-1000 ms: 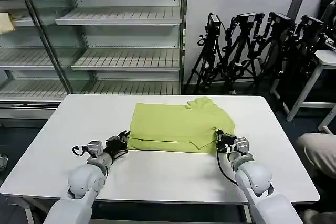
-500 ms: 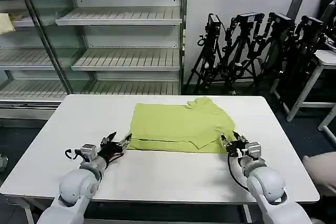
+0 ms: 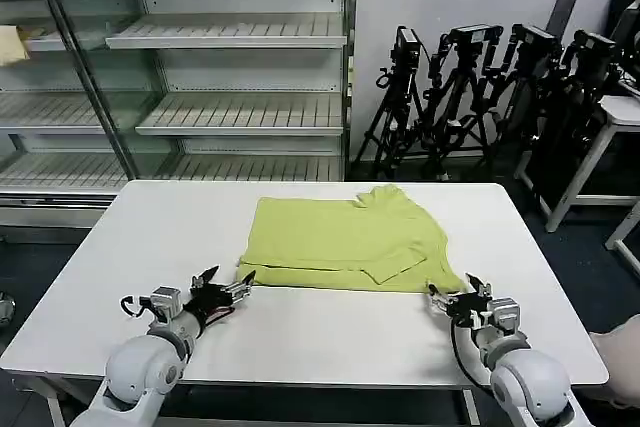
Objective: Fold and organize the clothes.
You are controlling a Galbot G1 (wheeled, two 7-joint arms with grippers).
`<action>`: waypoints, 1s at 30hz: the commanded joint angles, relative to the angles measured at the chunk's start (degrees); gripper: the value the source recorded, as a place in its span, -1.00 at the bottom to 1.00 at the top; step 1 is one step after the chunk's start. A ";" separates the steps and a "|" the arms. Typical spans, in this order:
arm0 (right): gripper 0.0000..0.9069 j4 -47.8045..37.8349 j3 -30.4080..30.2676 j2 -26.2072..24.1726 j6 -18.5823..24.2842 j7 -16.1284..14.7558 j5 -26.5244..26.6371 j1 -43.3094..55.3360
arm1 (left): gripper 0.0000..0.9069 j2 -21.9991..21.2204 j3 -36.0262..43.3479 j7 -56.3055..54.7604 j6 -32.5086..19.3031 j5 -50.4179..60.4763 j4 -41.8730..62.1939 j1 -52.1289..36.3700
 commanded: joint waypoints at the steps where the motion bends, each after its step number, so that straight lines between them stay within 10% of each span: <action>1: -1.00 0.03 0.95 -0.38 -0.12 0.05 1.01 -1.49 | -0.98 -0.14 0.02 0.92 0.50 -0.32 0.81 0.81; 30: -1.00 10.55 3.27 1.09 1.23 -0.54 -1.63 -12.78 | -0.98 0.51 -3.91 4.72 0.36 0.02 -8.23 11.61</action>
